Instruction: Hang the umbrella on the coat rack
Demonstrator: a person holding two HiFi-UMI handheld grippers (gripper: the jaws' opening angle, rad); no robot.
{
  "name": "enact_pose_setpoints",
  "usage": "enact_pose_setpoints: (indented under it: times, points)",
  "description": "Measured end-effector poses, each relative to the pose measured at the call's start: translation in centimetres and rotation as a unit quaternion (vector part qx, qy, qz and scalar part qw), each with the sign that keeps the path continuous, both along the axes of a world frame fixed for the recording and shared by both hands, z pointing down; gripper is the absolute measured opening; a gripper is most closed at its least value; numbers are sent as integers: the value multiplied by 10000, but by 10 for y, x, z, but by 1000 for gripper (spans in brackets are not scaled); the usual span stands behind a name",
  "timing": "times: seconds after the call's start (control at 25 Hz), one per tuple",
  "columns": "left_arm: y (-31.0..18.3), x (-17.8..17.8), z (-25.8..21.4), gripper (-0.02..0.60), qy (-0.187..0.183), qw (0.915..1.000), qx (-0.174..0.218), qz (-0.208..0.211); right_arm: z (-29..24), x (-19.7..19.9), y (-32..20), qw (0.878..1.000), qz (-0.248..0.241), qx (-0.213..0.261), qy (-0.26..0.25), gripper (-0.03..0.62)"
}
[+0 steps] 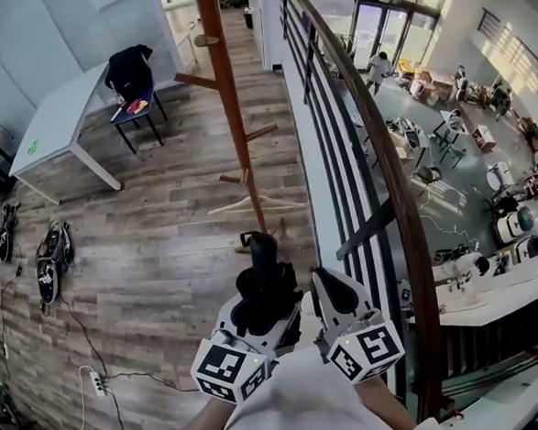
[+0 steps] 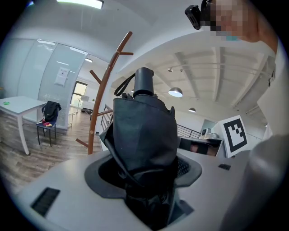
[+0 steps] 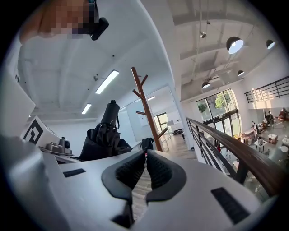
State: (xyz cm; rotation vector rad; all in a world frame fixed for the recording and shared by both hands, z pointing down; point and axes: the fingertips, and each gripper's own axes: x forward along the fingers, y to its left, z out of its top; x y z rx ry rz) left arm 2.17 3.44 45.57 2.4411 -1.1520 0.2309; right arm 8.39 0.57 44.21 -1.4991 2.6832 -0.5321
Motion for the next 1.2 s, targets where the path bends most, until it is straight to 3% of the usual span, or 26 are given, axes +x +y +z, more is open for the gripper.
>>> enact_pose_setpoints:
  times: [0.24,0.48,0.88,1.2]
  points:
    - [-84,39,-19,268,-17,9998,14,-209,-22,37,-89,9998,-178,-6,-47,41]
    - [-127,60,-24,268,19,9994,104,-320,-48,61,-140,9990,-206,385,-80,41]
    - [-211,56,-60,268,121,9994,309,58,-84,50,-216,9985,-70,536,-46,41]
    - [-230,27,-81,268,67,9969,517,587,-106,14,-234,9965,-125,824,-107,41]
